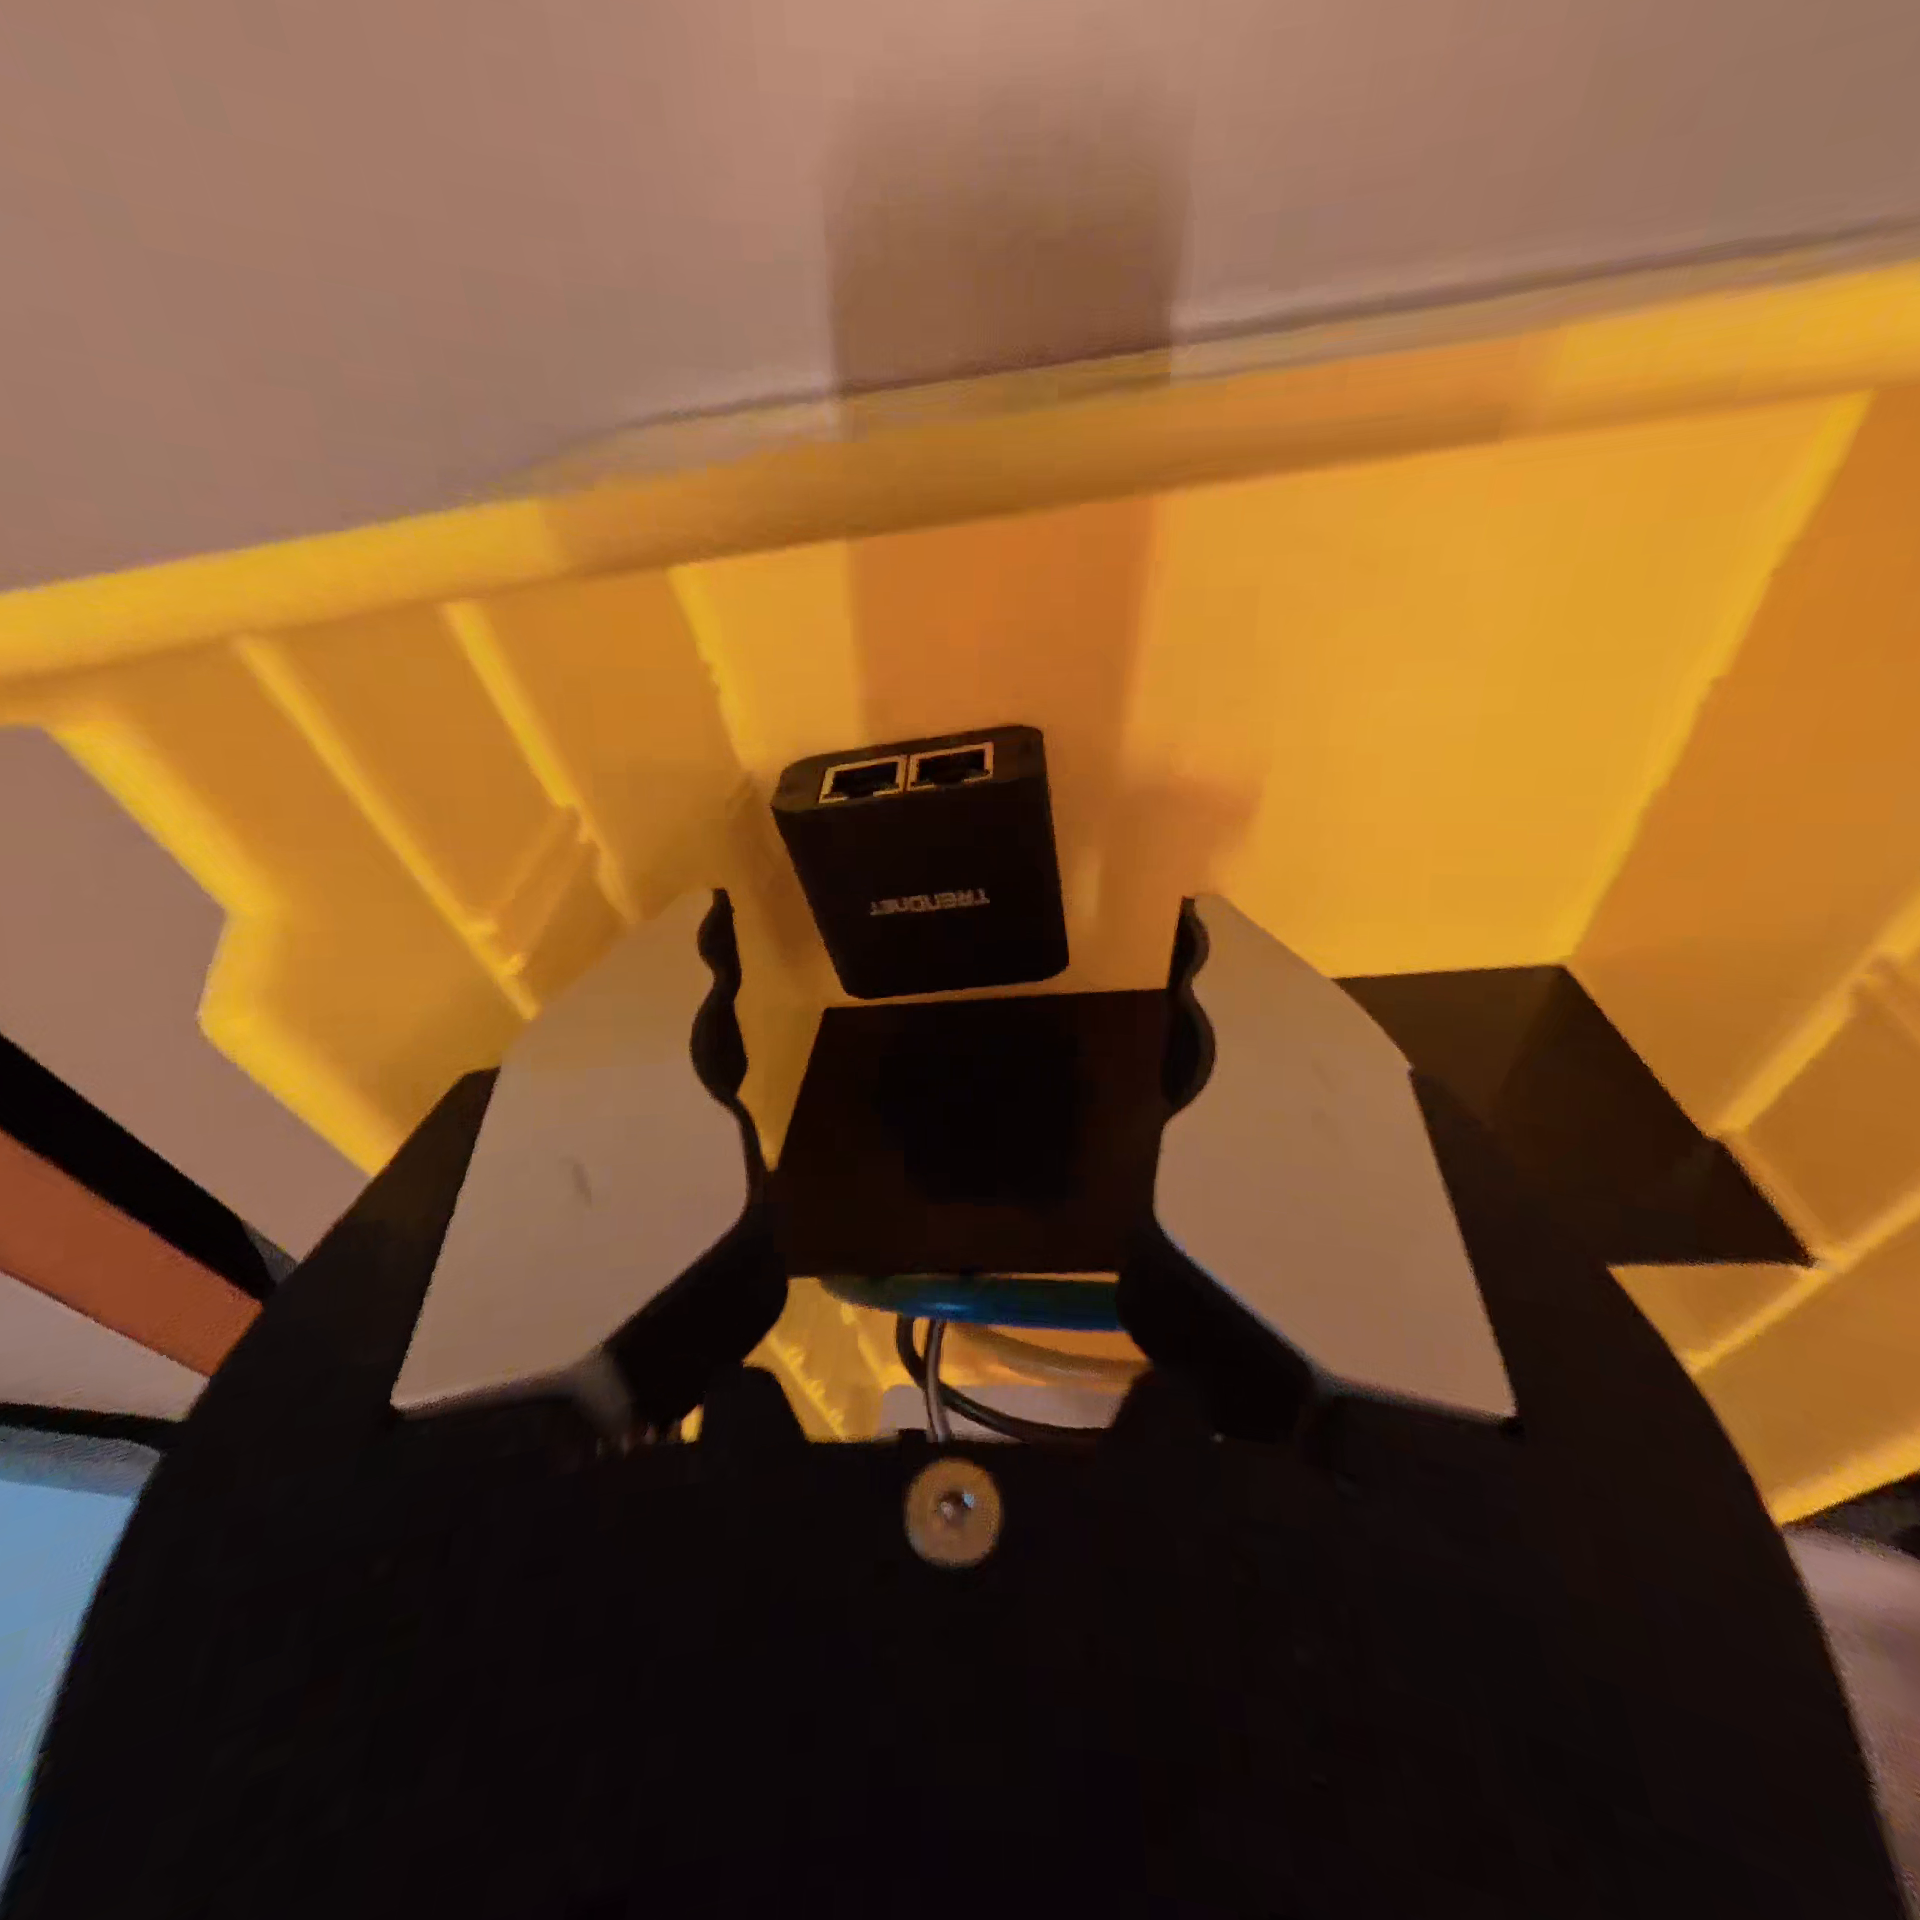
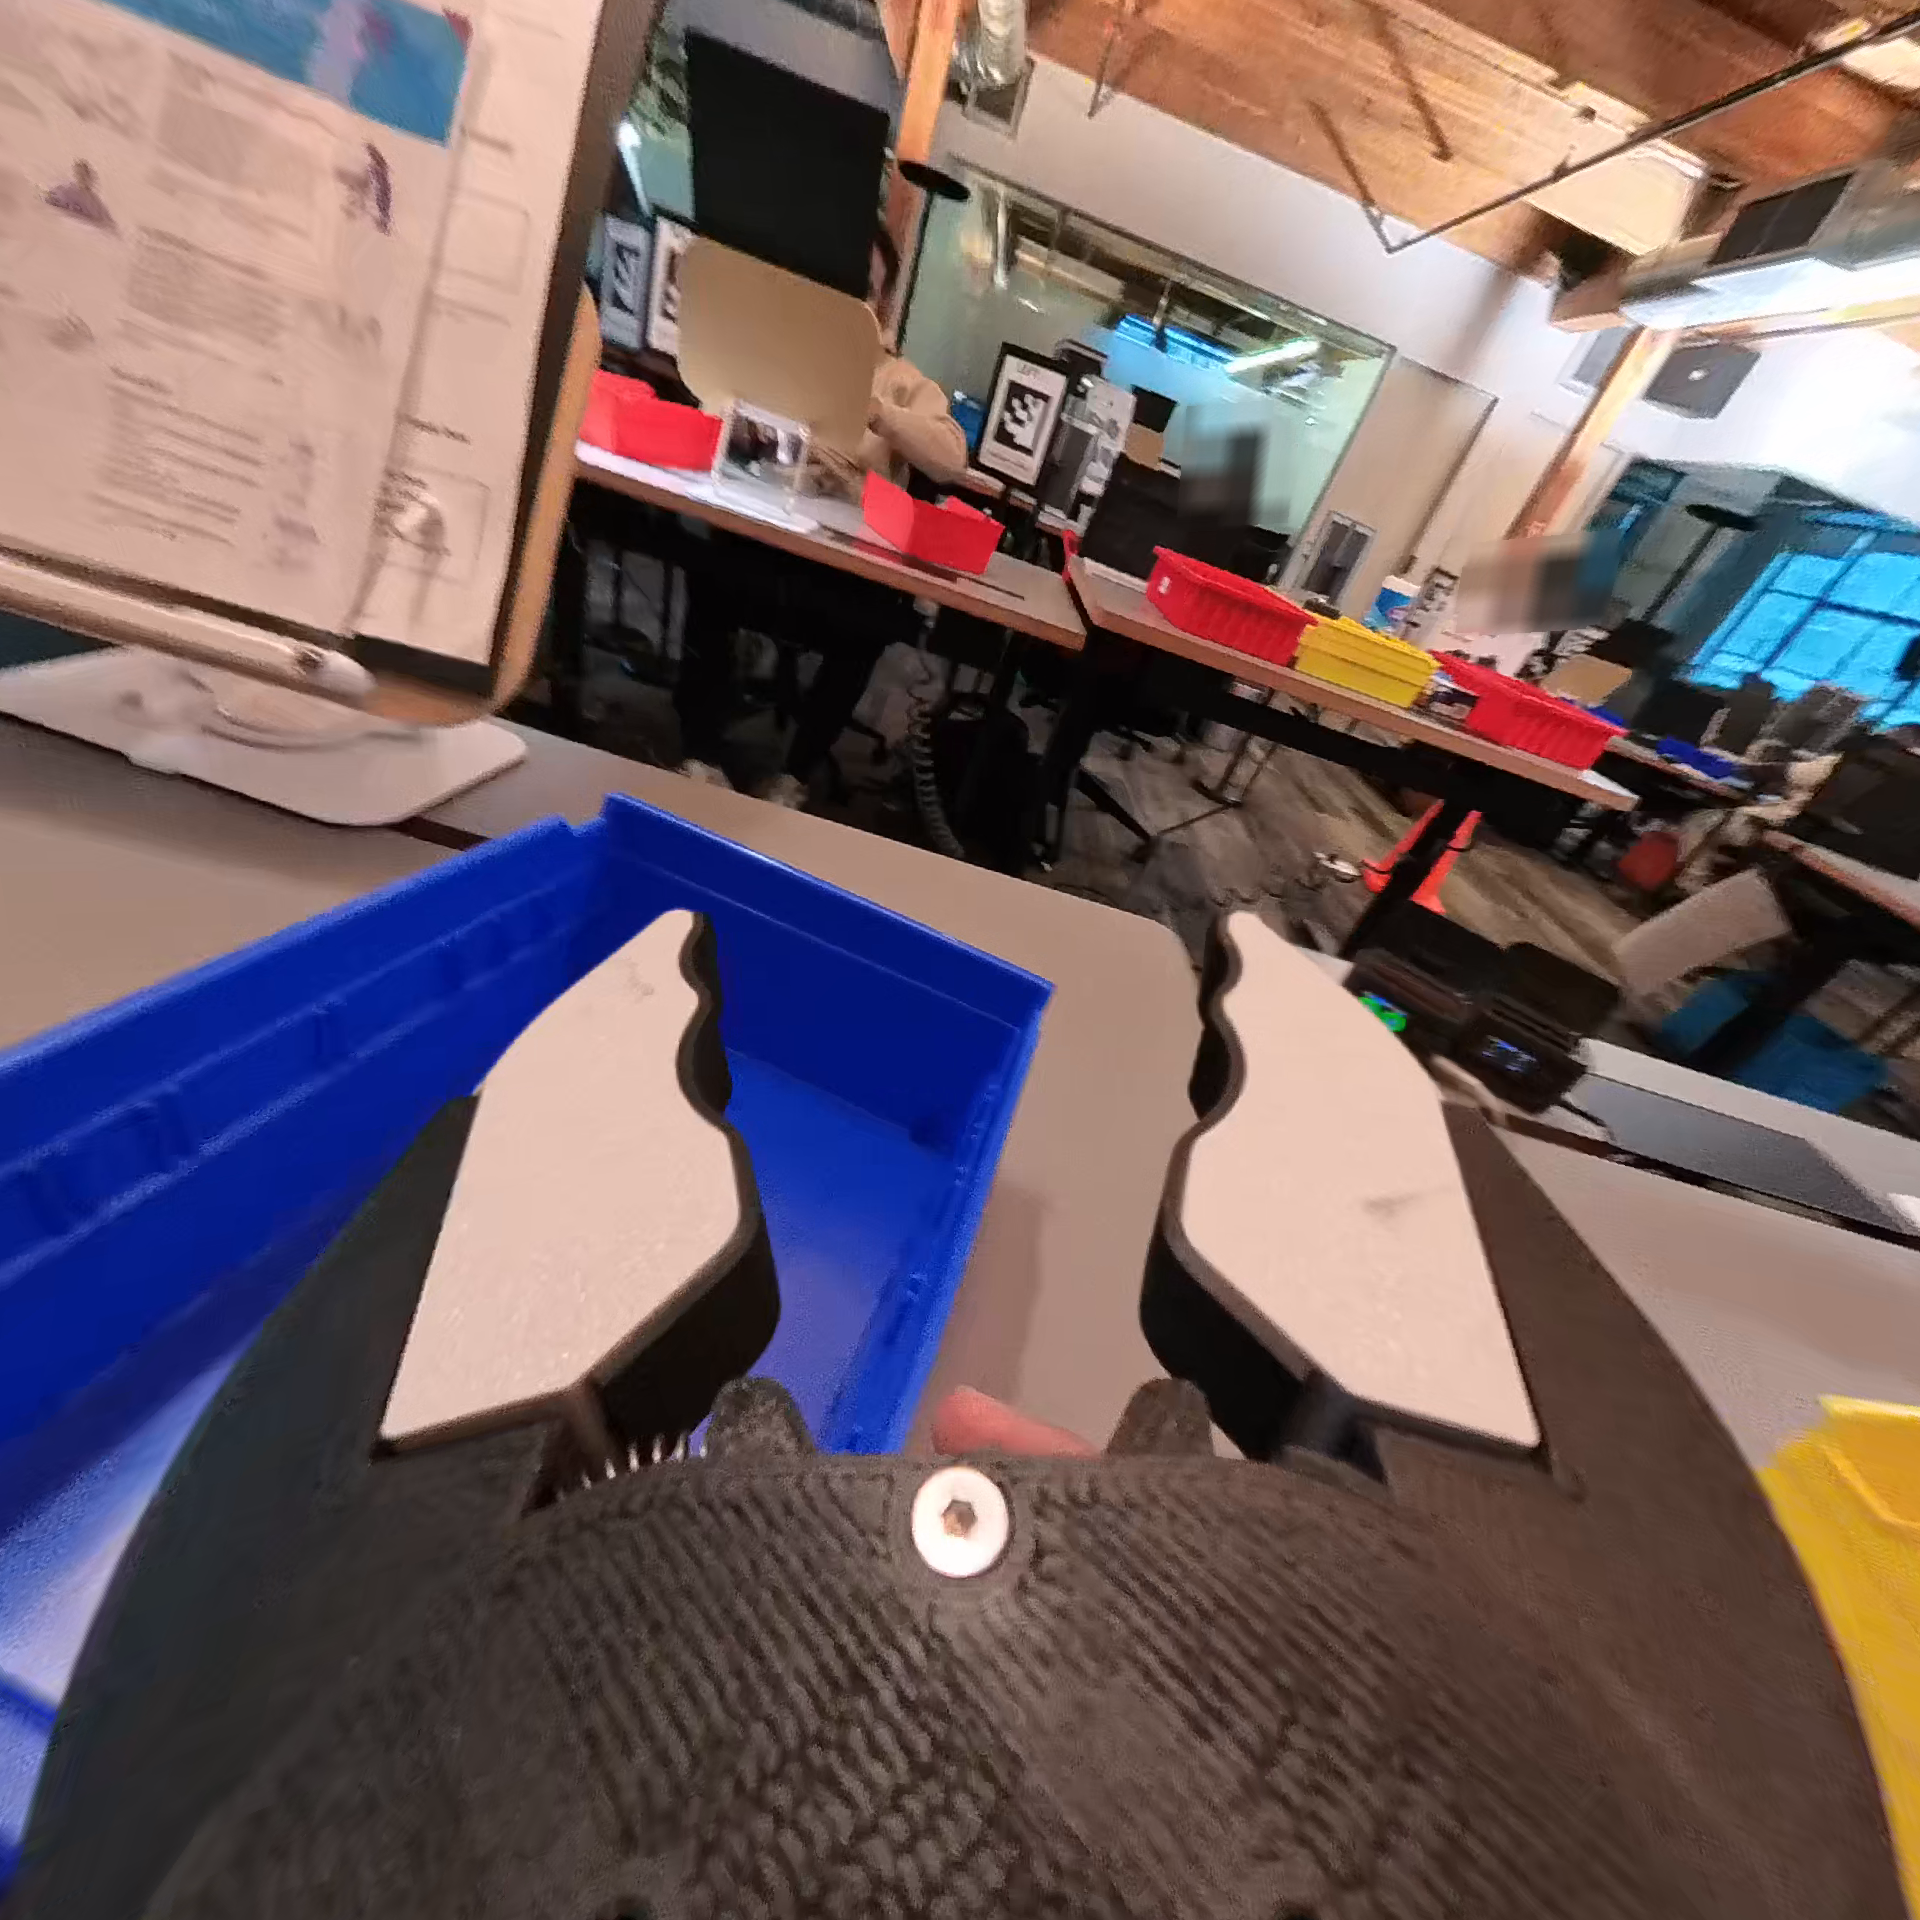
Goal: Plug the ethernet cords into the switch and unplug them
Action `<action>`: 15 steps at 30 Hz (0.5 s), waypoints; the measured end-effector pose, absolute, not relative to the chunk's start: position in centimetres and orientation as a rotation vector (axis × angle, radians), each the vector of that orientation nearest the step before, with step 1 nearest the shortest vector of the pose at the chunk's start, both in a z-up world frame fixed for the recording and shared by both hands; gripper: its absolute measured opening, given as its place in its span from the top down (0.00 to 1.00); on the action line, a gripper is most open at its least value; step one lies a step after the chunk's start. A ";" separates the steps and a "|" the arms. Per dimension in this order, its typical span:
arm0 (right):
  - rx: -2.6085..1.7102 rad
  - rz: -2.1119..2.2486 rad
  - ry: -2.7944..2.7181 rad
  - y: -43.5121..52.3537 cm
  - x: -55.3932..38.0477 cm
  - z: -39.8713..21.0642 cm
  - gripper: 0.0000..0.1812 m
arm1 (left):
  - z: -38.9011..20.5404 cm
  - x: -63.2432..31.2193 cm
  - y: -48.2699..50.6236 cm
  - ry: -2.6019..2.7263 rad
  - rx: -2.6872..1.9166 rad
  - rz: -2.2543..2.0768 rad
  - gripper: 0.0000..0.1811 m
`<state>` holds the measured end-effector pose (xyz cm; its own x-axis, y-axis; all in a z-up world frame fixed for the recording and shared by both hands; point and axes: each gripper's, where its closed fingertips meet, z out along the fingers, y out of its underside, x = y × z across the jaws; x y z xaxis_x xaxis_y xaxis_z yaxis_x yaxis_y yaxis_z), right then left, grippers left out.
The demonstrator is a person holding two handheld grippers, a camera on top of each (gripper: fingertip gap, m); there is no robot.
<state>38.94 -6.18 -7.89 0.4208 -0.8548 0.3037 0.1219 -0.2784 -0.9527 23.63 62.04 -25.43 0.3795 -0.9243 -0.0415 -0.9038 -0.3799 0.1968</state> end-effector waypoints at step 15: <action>-1.550 -1.079 0.653 -6.8 39.1 -8.2 0.52 | -28.5 21.8 61.9 -1.589 2.475 -0.391 0.67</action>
